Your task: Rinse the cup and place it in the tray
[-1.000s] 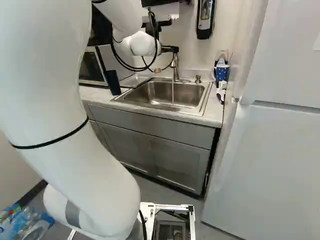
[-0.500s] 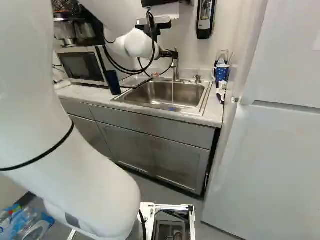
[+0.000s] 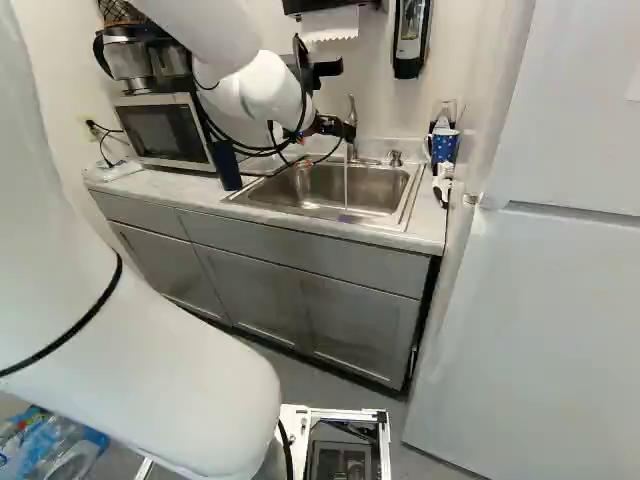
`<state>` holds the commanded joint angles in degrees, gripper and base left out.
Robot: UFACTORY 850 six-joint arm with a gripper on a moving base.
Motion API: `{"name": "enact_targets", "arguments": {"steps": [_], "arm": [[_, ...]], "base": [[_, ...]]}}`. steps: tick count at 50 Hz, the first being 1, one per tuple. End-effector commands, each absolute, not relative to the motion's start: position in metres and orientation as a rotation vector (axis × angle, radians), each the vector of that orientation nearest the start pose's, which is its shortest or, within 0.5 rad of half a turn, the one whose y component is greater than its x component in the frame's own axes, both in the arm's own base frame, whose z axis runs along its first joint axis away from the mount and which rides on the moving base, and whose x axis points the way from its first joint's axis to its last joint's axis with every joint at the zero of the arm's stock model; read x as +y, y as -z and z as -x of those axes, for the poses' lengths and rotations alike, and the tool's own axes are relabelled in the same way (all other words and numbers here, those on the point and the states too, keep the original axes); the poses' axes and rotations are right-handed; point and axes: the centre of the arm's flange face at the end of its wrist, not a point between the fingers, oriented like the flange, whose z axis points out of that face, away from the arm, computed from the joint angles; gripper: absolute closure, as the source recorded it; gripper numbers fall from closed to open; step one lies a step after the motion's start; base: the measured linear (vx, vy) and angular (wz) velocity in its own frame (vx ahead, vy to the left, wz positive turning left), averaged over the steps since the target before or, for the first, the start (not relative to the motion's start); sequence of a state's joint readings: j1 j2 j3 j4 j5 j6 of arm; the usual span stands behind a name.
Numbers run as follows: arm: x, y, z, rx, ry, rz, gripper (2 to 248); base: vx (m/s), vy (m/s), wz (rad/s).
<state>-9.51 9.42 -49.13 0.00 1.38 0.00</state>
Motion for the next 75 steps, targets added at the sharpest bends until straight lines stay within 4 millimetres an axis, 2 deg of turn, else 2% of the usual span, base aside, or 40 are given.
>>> {"name": "enact_targets", "arguments": {"steps": [16, 31, 55, 75], "arm": [[-0.071, -0.601, -0.429, 0.242, 1.469, 2.849, 3], [-0.070, -0.596, -0.424, 0.245, 1.364, 2.894, 3], [-0.066, -0.596, -0.424, 0.232, 1.360, 2.892, 3], [-0.042, -0.595, -0.420, 0.149, 1.355, 2.874, 3]], "base": [[0.000, 0.000, 0.000], [0.000, 0.000, 0.000], [0.000, 0.000, 0.000], [0.000, 0.000, 0.000]]}}
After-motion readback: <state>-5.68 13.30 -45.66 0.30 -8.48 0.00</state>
